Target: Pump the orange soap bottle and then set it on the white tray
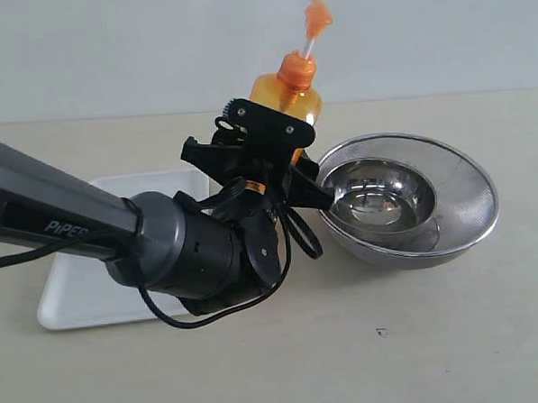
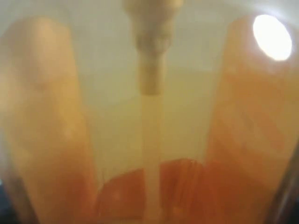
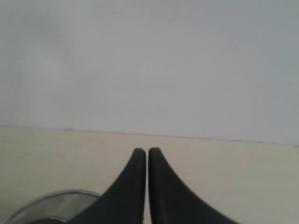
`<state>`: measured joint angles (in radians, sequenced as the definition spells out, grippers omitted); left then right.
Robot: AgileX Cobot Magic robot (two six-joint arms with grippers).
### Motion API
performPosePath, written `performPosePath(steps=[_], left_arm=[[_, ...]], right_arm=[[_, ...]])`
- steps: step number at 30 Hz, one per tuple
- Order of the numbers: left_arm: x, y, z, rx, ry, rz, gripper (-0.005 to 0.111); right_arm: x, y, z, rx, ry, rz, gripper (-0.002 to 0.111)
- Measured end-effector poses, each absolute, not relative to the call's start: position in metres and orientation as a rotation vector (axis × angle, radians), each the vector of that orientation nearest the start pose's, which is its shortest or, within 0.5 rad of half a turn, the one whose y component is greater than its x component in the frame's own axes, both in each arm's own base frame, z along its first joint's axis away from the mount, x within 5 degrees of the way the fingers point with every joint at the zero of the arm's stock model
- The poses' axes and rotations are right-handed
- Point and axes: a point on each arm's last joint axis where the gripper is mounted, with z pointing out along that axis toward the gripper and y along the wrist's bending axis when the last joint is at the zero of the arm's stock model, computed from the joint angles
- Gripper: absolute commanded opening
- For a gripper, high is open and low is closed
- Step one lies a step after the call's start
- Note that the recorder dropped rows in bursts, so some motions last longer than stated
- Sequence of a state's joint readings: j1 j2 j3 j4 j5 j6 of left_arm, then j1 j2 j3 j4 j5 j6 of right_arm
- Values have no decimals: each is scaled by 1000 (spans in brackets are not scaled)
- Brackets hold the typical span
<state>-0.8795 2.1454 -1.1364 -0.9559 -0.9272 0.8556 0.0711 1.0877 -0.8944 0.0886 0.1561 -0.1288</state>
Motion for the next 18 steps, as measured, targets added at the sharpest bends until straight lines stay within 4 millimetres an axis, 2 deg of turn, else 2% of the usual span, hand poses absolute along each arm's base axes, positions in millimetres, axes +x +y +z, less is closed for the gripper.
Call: performPosePath(steps=[8,14,18], left_arm=[[314,-287,134,419,1723,129,5],[314,-287,134,419,1723,129,5],[314,-287,134,419,1723,129,5]], right_arm=[[280,27,348,-406,2000,-60,0],[291,50,346,-694,2011,155,0],[300,60,350,-772,1953,240,0]])
